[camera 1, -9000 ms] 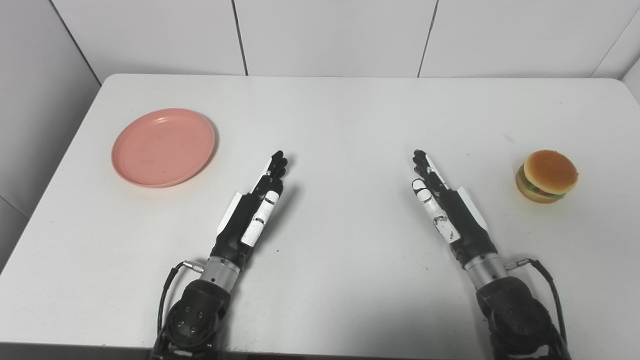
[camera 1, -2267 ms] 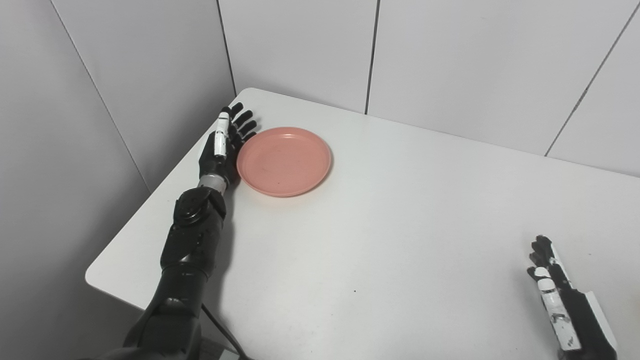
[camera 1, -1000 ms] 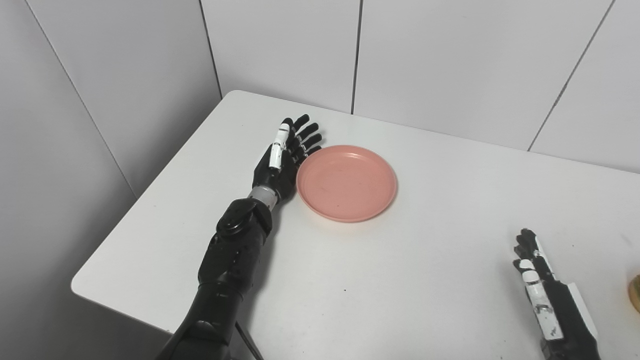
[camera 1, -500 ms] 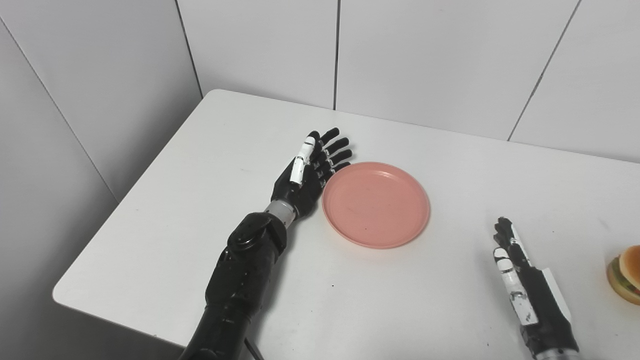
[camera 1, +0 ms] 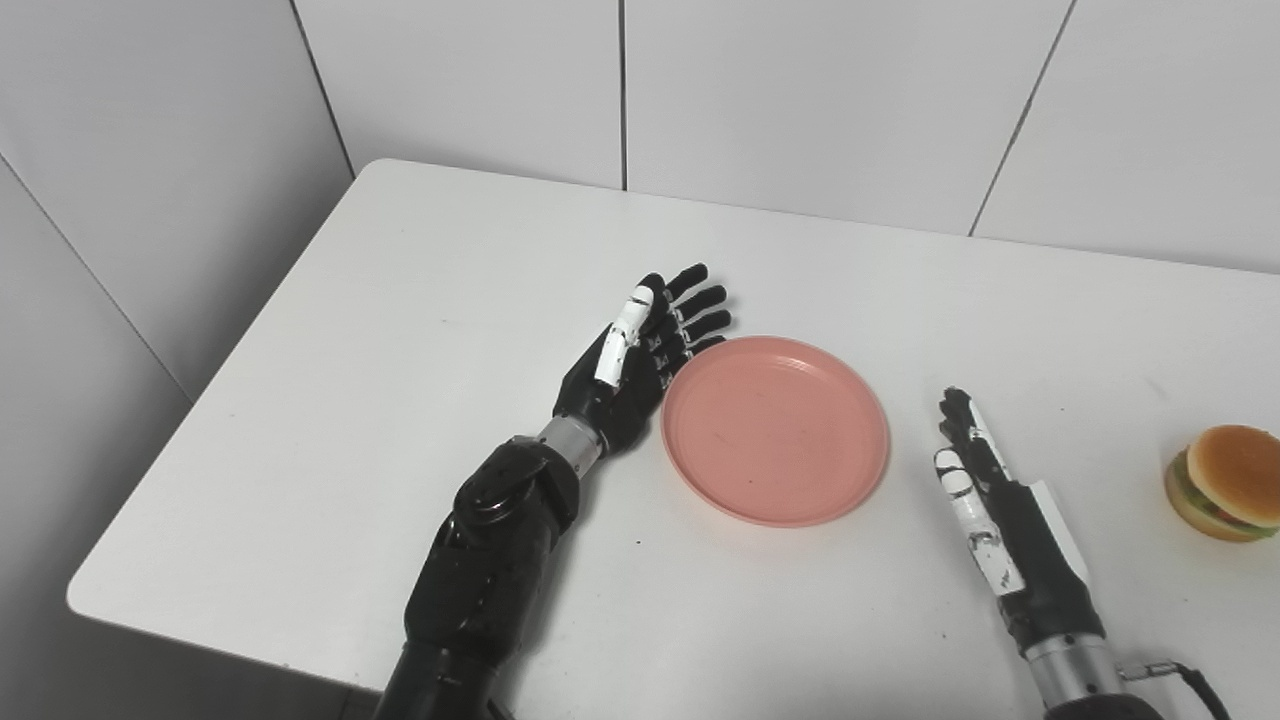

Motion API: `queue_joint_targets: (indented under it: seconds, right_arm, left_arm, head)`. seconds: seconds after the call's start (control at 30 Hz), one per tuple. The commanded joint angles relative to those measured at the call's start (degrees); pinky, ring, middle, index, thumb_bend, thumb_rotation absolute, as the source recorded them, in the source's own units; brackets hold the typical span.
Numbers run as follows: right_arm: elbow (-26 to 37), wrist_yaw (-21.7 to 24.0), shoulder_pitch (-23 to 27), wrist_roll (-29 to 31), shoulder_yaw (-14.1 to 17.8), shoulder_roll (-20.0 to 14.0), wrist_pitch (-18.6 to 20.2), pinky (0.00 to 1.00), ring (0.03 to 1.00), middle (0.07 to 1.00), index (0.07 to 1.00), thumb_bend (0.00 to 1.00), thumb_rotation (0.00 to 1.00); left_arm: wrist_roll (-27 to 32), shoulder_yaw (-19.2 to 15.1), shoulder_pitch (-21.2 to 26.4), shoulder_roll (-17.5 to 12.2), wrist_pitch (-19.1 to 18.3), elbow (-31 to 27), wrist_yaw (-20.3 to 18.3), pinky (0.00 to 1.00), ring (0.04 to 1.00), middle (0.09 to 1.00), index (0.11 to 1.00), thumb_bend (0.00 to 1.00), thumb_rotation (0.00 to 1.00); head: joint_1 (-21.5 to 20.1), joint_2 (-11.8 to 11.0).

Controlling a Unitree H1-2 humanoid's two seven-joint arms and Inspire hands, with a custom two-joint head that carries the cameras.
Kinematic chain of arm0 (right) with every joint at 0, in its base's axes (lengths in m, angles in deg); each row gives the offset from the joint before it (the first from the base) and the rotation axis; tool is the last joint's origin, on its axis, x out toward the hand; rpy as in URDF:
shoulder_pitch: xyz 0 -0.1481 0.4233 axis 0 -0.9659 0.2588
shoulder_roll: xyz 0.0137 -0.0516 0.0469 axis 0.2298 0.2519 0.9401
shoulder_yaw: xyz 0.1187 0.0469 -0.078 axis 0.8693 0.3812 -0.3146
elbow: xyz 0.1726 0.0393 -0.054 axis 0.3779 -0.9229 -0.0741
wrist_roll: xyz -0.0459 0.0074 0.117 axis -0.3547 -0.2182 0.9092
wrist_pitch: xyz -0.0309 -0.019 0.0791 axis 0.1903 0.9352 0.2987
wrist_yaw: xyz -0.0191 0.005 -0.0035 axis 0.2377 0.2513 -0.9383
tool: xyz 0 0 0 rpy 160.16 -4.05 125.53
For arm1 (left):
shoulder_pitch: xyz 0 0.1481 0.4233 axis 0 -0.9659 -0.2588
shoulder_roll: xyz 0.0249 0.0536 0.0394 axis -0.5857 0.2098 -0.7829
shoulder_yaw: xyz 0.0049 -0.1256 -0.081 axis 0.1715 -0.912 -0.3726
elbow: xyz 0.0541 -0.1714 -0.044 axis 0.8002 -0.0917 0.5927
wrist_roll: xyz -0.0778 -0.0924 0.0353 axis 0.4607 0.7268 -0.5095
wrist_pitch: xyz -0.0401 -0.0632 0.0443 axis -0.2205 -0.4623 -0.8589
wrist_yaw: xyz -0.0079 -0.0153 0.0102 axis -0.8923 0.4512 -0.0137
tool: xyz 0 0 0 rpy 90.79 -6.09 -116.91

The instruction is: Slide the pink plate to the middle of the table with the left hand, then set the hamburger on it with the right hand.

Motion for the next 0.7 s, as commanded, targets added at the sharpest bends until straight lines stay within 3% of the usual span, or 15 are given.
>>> queue_joint_targets:
  seconds: [0.0, 0.4, 0.67]
  right_arm:
    - [1.8, -0.1, 0.6, -0.6, -0.6, 0.7, 0.8, 0.95, 0.978, 0.983, 0.978, 0.19, 1.00]
    - [1.8, -0.3, 0.8, -1.1, -0.4, 1.4, 1.5, 0.96, 0.981, 0.986, 0.987, 0.19, 1.00]
    - [3.0, -2.4, 1.0, -2.3, 1.1, 2.0, 2.3, 0.94, 0.970, 0.991, 0.993, 0.21, 1.00]
  left_arm:
    - [-0.9, 0.8, -2.7, 0.0, -4.9, 1.1, 0.4, 0.89, 0.887, 0.897, 0.895, 0.38, 1.00]
    - [-0.4, 0.6, -3.9, -1.0, -5.1, 1.5, -1.4, 0.90, 0.894, 0.907, 0.912, 0.39, 1.00]
    - [0.0, 0.0, -4.3, -0.8, -5.3, 2.2, -1.8, 0.91, 0.899, 0.912, 0.914, 0.39, 1.00]
  head:
    - [-1.2, 0.4]
    - [-5.2, 1.0]
    - [-10.2, 0.7]
